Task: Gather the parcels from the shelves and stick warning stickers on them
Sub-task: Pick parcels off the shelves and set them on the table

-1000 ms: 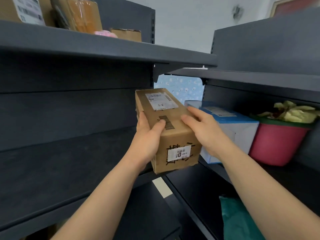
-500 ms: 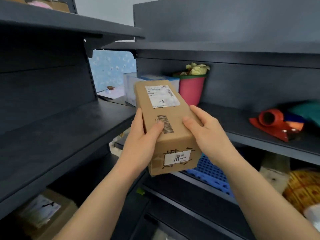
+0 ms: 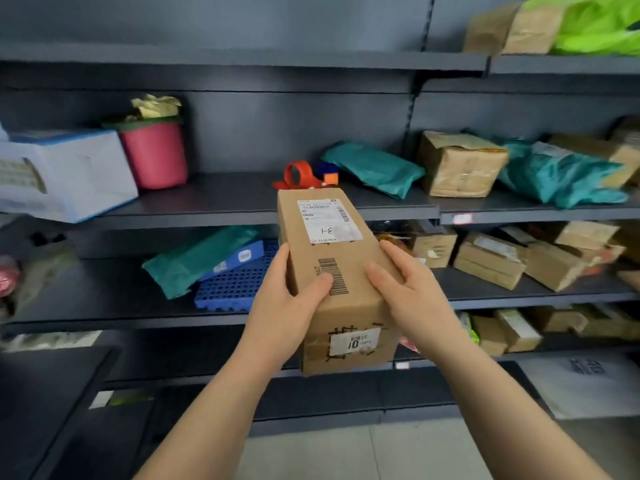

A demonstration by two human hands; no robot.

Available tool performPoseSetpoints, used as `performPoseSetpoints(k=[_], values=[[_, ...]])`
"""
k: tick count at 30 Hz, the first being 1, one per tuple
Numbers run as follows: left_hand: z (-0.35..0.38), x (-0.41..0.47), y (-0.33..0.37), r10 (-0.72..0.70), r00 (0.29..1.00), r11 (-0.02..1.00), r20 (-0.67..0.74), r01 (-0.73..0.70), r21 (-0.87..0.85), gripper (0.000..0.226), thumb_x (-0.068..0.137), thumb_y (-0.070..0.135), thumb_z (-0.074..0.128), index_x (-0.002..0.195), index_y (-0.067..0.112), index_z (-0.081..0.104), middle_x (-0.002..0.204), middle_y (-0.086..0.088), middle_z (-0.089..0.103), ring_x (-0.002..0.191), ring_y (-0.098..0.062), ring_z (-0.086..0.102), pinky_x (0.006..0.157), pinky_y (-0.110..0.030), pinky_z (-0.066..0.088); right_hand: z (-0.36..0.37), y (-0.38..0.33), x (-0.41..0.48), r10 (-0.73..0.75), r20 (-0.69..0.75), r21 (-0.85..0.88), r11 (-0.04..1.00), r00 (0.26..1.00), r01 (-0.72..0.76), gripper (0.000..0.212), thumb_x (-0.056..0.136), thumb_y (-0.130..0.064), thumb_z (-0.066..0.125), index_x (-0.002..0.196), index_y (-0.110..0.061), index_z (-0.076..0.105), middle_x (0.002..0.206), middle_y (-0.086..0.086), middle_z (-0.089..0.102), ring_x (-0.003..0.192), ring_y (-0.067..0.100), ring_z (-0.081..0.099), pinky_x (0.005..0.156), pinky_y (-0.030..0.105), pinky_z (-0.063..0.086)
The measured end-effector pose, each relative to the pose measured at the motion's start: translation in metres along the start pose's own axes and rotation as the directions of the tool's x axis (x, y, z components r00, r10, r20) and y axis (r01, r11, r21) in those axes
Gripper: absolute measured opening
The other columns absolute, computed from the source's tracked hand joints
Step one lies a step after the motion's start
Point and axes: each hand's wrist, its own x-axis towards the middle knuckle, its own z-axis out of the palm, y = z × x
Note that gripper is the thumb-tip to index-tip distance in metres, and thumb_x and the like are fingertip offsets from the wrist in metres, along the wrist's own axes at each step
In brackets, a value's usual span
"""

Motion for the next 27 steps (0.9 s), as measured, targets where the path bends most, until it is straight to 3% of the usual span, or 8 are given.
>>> performPoseSetpoints(k=[6, 8, 11, 14, 18, 21, 24, 27], values=[[0.147, -0.019, 0.011, -0.021, 0.972, 0.996, 0.234, 0.040, -0.078, 0.050, 0.088, 0.033, 0.065, 0.129, 0.050, 0.043, 0.113, 0.025, 0.061, 0.100, 0.004, 0.061, 0.075, -0.019, 0.050, -0.134, 0.058, -0.040, 0.110, -0.204, -0.079, 0.989, 0.973, -0.128, 0.056, 0.095, -0.039, 0.052, 0.146, -0.028, 0.033, 0.133, -0.014, 0.046, 0.115, 0.005, 0.045, 0.089, 0.022, 0.041], [0.192, -0.026, 0.013, -0.020, 0.952, 0.995, 0.305, 0.050, -0.091, 0.048, 0.088, 0.033, 0.065, 0.126, 0.052, 0.043, 0.112, 0.025, 0.062, 0.097, 0.005, 0.061, 0.071, -0.017, 0.050, -0.174, 0.076, -0.054, 0.133, -0.271, -0.115, 0.979, 0.953, -0.169, 0.056, 0.095, -0.039, 0.051, 0.147, -0.028, 0.033, 0.136, -0.012, 0.045, 0.118, 0.007, 0.045, 0.094, 0.027, 0.040], [0.253, -0.034, 0.013, -0.014, 0.915, 0.992, 0.404, 0.062, -0.106, 0.042, 0.088, 0.033, 0.065, 0.115, 0.059, 0.046, 0.110, 0.024, 0.064, 0.099, 0.002, 0.063, 0.079, -0.022, 0.052, -0.226, 0.100, -0.074, 0.170, -0.366, -0.095, 0.971, 0.915, -0.219, 0.054, 0.095, -0.038, 0.052, 0.146, -0.029, 0.035, 0.130, -0.015, 0.047, 0.114, 0.005, 0.045, 0.092, 0.025, 0.037], [0.310, -0.039, 0.011, -0.020, 0.861, 0.992, 0.508, 0.079, -0.094, 0.044, 0.085, 0.038, 0.066, 0.119, 0.058, 0.046, 0.113, 0.023, 0.064, 0.104, -0.004, 0.063, 0.089, -0.036, 0.053, -0.270, 0.119, -0.092, 0.213, -0.451, -0.067, 0.960, 0.867, -0.270, 0.052, 0.095, -0.037, 0.053, 0.144, -0.030, 0.038, 0.120, -0.022, 0.051, 0.107, 0.003, 0.050, 0.090, 0.025, 0.042], [0.378, -0.041, 0.015, -0.009, 0.780, 0.993, 0.626, 0.082, -0.089, 0.038, 0.087, 0.034, 0.065, 0.102, 0.064, 0.047, 0.106, 0.026, 0.065, 0.098, 0.003, 0.063, 0.084, -0.029, 0.053, -0.322, 0.144, -0.108, 0.269, -0.564, -0.046, 0.934, 0.781, -0.355, 0.056, 0.094, -0.041, 0.052, 0.146, -0.031, 0.033, 0.132, -0.012, 0.048, 0.115, 0.009, 0.050, 0.100, 0.036, 0.044], [0.431, -0.037, 0.018, -0.002, 0.709, 0.993, 0.705, 0.086, -0.084, 0.036, 0.087, 0.033, 0.065, 0.100, 0.062, 0.049, 0.106, 0.025, 0.065, 0.099, 0.001, 0.063, 0.082, -0.028, 0.053, -0.359, 0.163, -0.112, 0.307, -0.635, -0.004, 0.916, 0.709, -0.401, 0.058, 0.094, -0.040, 0.053, 0.147, -0.030, 0.032, 0.134, -0.012, 0.047, 0.114, 0.009, 0.050, 0.098, 0.034, 0.045], [0.485, -0.027, 0.020, 0.005, 0.642, 0.993, 0.767, 0.089, -0.081, 0.037, 0.087, 0.036, 0.065, 0.107, 0.061, 0.047, 0.109, 0.025, 0.064, 0.101, 0.001, 0.062, 0.081, -0.025, 0.051, -0.398, 0.182, -0.111, 0.318, -0.700, 0.018, 0.903, 0.640, -0.429, 0.057, 0.093, -0.039, 0.053, 0.146, -0.029, 0.035, 0.134, -0.014, 0.047, 0.116, 0.008, 0.048, 0.099, 0.034, 0.044], [0.539, -0.012, 0.023, 0.016, 0.556, 0.994, 0.831, 0.082, -0.074, 0.046, 0.084, 0.040, 0.066, 0.122, 0.055, 0.045, 0.117, 0.021, 0.062, 0.106, -0.003, 0.061, 0.084, -0.029, 0.052, -0.434, 0.199, -0.103, 0.330, -0.752, 0.053, 0.893, 0.570, -0.448, 0.056, 0.094, -0.038, 0.053, 0.146, -0.028, 0.035, 0.127, -0.018, 0.046, 0.110, 0.005, 0.048, 0.088, 0.026, 0.043]])
